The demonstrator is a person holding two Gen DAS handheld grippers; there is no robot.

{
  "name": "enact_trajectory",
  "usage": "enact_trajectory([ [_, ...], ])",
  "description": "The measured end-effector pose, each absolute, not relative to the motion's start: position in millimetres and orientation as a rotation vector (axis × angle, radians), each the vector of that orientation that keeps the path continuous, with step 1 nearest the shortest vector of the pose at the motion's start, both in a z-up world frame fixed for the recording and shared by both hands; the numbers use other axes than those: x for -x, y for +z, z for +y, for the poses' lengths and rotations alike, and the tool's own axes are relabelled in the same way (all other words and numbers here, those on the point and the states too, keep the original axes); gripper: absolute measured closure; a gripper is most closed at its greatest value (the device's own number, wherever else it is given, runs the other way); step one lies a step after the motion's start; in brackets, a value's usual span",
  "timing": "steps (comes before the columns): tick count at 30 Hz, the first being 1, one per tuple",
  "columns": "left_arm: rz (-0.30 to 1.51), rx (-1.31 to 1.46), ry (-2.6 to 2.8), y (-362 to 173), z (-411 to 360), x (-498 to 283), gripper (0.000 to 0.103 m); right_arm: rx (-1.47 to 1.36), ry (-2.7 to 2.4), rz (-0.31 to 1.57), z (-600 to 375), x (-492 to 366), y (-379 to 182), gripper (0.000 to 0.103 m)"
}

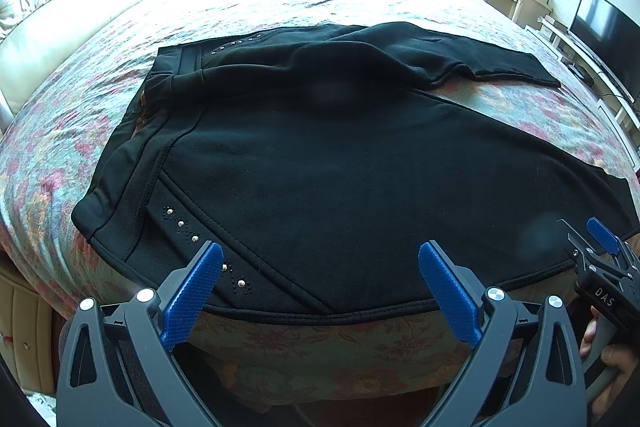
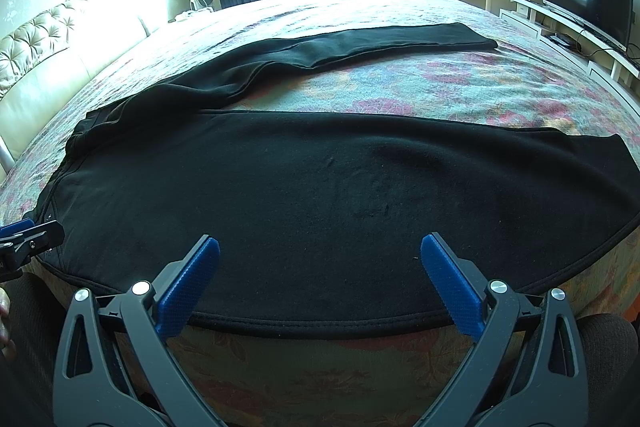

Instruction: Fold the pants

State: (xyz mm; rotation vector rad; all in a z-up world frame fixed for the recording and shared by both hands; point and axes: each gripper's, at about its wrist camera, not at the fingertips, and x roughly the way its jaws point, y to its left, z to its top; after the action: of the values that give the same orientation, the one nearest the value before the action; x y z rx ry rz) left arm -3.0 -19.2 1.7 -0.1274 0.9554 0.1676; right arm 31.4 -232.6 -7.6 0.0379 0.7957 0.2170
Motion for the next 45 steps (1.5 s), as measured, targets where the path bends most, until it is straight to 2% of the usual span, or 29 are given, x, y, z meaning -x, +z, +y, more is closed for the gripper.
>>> enact_trajectory([
  [38,0.963,0.131,0.162,-1,-21,2,0.006,-0.037,0.219,0.810,-230,-32,-9,0.002],
  [45,0.948,0.280,0.082,18,31,-15,0.006,-0.039,0.231,0.822,-228,-44,-3,0.002],
])
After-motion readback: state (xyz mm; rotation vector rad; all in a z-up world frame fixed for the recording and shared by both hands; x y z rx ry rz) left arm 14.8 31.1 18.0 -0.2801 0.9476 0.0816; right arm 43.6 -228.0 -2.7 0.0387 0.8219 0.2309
